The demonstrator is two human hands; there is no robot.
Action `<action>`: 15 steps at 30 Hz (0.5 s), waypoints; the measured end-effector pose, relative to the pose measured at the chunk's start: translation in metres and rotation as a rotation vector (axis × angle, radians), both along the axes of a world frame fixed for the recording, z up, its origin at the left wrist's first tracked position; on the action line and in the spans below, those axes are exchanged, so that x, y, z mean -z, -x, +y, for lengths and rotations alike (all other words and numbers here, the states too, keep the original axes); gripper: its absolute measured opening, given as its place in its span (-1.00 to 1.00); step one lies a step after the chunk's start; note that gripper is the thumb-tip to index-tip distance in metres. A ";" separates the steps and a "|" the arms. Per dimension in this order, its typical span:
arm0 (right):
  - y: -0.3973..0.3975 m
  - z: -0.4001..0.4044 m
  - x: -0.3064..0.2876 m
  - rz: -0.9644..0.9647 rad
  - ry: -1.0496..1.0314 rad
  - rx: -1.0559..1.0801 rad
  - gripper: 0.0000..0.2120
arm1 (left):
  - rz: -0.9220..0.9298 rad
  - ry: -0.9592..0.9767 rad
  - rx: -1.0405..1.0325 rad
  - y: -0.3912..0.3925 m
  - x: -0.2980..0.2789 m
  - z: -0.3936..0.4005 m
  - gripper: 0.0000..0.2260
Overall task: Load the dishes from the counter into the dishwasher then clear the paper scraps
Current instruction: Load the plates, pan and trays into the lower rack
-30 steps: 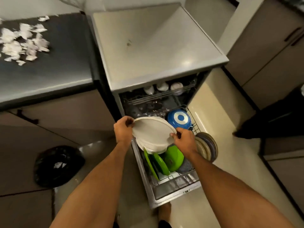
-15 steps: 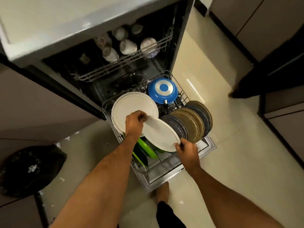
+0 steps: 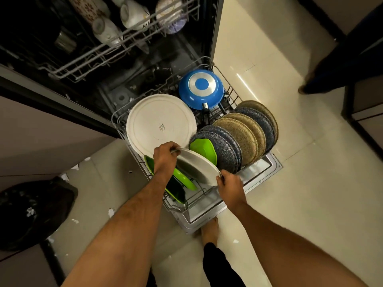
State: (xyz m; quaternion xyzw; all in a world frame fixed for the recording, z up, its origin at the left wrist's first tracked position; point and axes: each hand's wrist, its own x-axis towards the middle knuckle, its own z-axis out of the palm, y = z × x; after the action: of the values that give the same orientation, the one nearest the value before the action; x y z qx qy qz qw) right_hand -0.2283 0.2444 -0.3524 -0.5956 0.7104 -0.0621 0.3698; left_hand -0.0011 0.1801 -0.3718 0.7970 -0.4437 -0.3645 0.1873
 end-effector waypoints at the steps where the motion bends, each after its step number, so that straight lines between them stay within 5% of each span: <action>1: -0.001 -0.002 0.001 0.004 0.000 -0.006 -0.88 | -0.003 -0.007 0.003 0.001 0.002 0.001 -0.73; 15: -0.009 -0.022 0.000 0.060 -0.055 0.082 -0.87 | -0.105 0.010 0.049 0.015 -0.010 -0.016 -0.81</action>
State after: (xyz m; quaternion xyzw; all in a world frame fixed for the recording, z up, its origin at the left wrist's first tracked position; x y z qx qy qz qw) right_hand -0.2197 0.2221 -0.3521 -0.5572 0.7464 -0.0397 0.3618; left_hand -0.0162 0.1639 -0.3623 0.8029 -0.4742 -0.3244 0.1589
